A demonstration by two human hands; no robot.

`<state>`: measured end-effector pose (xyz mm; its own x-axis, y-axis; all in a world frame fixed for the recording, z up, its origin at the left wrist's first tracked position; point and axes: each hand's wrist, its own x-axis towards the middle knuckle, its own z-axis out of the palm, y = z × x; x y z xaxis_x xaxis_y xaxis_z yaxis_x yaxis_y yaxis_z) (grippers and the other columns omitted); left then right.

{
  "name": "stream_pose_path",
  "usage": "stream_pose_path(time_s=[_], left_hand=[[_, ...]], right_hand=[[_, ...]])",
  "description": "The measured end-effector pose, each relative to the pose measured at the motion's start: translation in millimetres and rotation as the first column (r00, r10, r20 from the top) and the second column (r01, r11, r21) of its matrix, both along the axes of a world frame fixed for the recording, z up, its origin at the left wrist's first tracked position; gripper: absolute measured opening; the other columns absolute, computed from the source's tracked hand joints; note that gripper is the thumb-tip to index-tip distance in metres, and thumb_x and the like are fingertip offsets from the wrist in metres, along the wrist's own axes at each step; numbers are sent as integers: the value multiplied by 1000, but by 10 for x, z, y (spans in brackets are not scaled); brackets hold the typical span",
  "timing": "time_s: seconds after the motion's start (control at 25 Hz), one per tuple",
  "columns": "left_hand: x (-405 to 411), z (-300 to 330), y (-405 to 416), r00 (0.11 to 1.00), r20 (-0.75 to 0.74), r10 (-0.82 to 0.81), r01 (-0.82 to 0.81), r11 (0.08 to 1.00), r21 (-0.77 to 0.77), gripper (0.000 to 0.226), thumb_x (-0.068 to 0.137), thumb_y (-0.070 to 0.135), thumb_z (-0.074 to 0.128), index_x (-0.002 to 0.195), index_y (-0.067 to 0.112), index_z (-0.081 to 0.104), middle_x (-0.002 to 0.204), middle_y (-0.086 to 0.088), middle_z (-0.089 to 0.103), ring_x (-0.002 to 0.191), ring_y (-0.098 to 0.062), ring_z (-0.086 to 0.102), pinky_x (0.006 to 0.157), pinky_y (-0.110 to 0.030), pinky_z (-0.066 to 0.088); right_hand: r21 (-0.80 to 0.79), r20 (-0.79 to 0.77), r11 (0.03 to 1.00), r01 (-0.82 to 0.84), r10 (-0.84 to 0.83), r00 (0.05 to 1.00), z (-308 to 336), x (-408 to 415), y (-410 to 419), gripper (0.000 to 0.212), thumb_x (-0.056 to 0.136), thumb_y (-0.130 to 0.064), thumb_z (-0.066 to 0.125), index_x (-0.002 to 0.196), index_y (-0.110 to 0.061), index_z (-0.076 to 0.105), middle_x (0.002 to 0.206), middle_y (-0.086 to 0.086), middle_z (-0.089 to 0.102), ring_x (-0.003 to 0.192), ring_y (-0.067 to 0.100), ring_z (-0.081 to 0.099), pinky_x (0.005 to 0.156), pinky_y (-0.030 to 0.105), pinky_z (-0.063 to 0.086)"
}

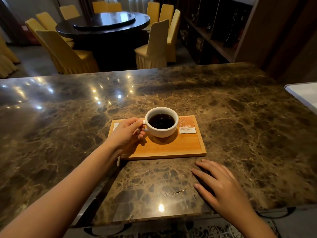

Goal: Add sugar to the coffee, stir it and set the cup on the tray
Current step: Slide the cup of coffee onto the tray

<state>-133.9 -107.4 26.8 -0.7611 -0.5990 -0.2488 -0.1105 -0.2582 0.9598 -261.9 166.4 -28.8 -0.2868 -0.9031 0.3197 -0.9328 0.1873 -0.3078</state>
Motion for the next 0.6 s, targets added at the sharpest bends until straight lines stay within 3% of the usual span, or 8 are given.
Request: stream_pose_path(time_s=[0.2,0.32,0.48,0.6], left_hand=[[39,42,-52,994,67,-88,90,995,-38,32,97,12,39,71,10,58,55,-4,51,49,-13,50,57,-36,47],[63,96,-78,982,143,-127,143,983,-111,24,96,14,42,81,5,59,56,-5,52,49,-15,49,53,-36,52],[49,89,-40,982,187,8,34,976,-217,21,93,15,52,92,-2,62,57,-6,58,50,-20,51,51,-35,54],[58,133,6,973,203,110,-44,952,-302,17,90,16,57,97,2,62,68,-15,63,58,-29,61,45,-30,57]], right_hand=[[2,-6,1000,7,-7,1000,-2,3,3,38,85,-41,47,110,-18,66,116,2,65,112,19,55,94,33,36],[1,-9,1000,14,-14,1000,-4,4,3,39,85,-41,47,110,-18,66,116,2,65,112,19,55,94,33,36],[0,-14,1000,14,-14,1000,2,9,1,39,85,-41,46,111,-19,65,116,2,64,112,17,53,95,34,35],[2,-18,1000,21,-21,1000,27,23,2,40,85,-41,46,111,-18,65,115,2,65,112,18,53,95,34,34]])
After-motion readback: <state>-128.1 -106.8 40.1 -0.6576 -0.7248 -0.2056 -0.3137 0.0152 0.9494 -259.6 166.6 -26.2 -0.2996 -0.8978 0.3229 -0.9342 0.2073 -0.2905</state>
